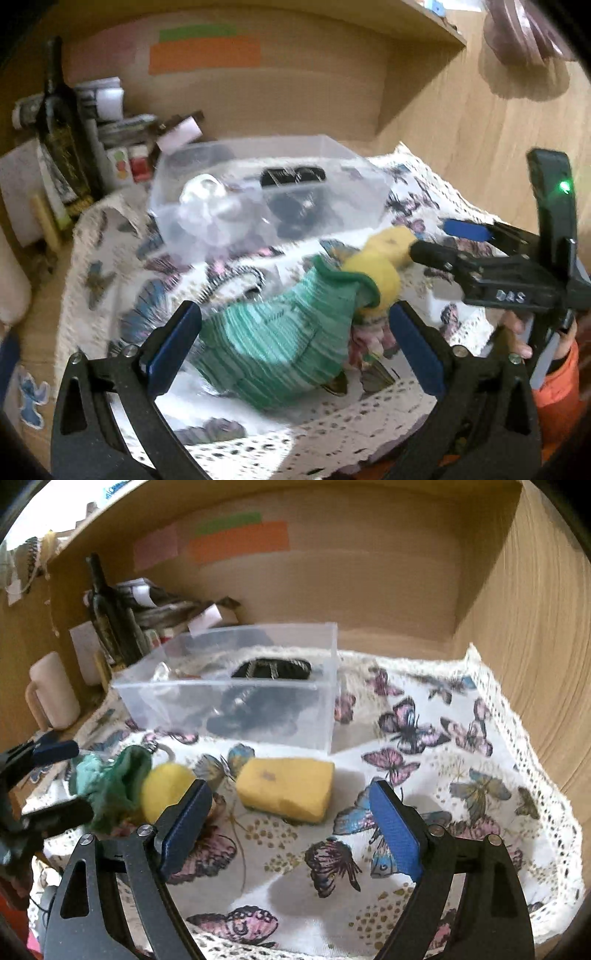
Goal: Organize soft objects
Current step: 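Grasp the green striped cloth with left tool while right tool grasps the yellow sponge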
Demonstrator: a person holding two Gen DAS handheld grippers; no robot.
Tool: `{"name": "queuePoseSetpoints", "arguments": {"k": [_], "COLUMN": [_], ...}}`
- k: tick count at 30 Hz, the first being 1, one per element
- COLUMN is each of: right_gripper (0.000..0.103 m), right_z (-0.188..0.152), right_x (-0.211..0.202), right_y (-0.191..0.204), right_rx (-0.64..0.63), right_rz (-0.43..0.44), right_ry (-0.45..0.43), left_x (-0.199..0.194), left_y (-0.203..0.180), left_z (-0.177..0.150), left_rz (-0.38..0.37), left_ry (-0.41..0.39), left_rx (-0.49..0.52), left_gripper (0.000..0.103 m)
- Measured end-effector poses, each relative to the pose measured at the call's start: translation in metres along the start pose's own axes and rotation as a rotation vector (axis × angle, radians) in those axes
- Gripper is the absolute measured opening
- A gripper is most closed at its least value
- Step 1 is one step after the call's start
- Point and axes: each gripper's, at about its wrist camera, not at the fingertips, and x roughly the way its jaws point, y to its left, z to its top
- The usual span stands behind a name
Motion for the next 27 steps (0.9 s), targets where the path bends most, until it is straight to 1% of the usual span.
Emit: {"name": "queuePoseSetpoints", "arguments": {"k": [3,6,7,8,10,11,12,13,14,15,16,17,18,19,24,27], "right_gripper": [0.086,0.086,0.086,0.085,0.078,0.071,0.069,0.067,0.057,0.048,0.047,0.045,0.035,0.032,0.030,0.028], "right_z": [-0.001,0.000,-0.001,-0.002,-0.003,-0.004,-0.005,-0.006,-0.007,-0.008,-0.008,-0.008,-0.007,-0.007,-0.003,0.001], "right_x": [0.008,0.018,0.023,0.028,0.036,0.034,0.032,0.031,0.030,0.030,0.031,0.029,0.029,0.028,0.019,0.012], "right_y": [-0.001,0.000,0.000,0.000,0.001,0.004,0.006,0.009,0.011,0.012,0.012,0.011,0.010,0.009,0.000,-0.001], "right_rx": [0.001,-0.003,-0.001,0.001,0.000,-0.016,-0.029,-0.044,-0.053,-0.060,-0.060,-0.055,-0.051,-0.045,-0.015,-0.018], "right_rz": [0.014,0.015,0.015,0.016,0.005,0.005,0.010,0.006,-0.001,-0.010,-0.014,-0.013,-0.007,0.000,0.000,-0.001], "right_ry": [0.019,0.042,0.056,0.075,0.111,0.103,0.097,0.090,0.087,0.089,0.091,0.084,0.076,0.073,0.040,0.015], "left_x": [0.005,0.007,0.007,0.008,0.011,0.013,0.012,0.011,0.009,0.007,0.006,0.004,0.002,0.000,-0.015,-0.022], "left_y": [-0.001,0.001,0.003,0.004,0.006,0.008,0.011,0.013,0.014,0.015,0.017,0.018,0.021,0.022,0.028,0.031], "left_z": [-0.004,-0.005,-0.006,-0.007,-0.009,-0.011,-0.012,-0.013,-0.013,-0.013,-0.012,-0.011,-0.009,-0.008,0.005,0.015], "left_rz": [0.015,0.009,0.005,0.001,0.008,0.008,0.003,0.001,0.002,0.005,0.003,-0.004,-0.009,-0.008,0.004,-0.004], "left_ry": [-0.002,-0.007,-0.010,-0.011,0.001,0.011,0.006,-0.001,-0.004,-0.003,-0.002,-0.003,-0.008,-0.011,-0.057,-0.086], "left_rx": [0.015,0.012,0.011,0.012,0.016,0.013,0.003,-0.004,-0.008,-0.008,-0.010,-0.015,-0.022,-0.023,-0.027,-0.035], "left_gripper": [0.103,0.102,0.100,0.091,0.076,0.073,0.071,0.064,0.053,0.048,0.044,0.041,0.039,0.036,0.032,0.025]}}
